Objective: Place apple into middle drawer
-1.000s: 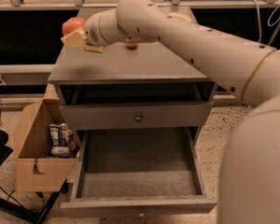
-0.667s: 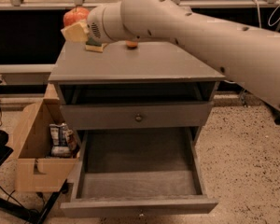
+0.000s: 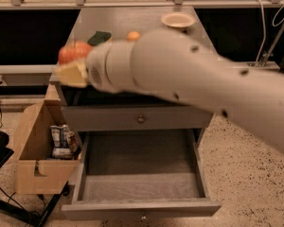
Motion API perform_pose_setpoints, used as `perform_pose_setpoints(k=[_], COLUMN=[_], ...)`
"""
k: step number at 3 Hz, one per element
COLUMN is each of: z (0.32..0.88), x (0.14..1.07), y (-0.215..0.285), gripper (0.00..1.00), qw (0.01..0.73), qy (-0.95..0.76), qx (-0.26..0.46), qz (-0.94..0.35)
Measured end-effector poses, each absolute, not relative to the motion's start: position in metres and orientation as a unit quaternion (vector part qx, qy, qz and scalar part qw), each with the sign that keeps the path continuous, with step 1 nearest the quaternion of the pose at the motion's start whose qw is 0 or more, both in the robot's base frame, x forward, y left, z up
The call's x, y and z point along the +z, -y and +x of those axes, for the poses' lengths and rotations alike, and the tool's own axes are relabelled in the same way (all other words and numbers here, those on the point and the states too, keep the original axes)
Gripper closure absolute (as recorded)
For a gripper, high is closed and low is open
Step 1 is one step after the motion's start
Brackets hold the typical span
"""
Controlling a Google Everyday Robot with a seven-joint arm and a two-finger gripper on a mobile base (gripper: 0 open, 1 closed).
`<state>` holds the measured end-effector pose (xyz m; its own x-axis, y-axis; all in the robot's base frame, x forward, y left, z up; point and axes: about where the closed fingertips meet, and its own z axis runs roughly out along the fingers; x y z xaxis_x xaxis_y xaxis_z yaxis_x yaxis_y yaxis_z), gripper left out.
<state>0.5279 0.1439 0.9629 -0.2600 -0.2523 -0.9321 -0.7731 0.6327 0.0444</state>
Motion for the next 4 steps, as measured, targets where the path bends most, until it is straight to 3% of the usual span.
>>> perform_pose_setpoints(k=[1,2,4], z=[0.498,0.484,0.476], x=[0.879,0.802,0.783], y=[-0.134,-0.129,-0.129], gripper=[1.00,1.00,1.00], qw=[0.468,0.421,0.411], qy=[-0.776,-0.798,-0.794], qx=[0.267,0.325,0.352], qz=[-0.327,-0.285,-0.276])
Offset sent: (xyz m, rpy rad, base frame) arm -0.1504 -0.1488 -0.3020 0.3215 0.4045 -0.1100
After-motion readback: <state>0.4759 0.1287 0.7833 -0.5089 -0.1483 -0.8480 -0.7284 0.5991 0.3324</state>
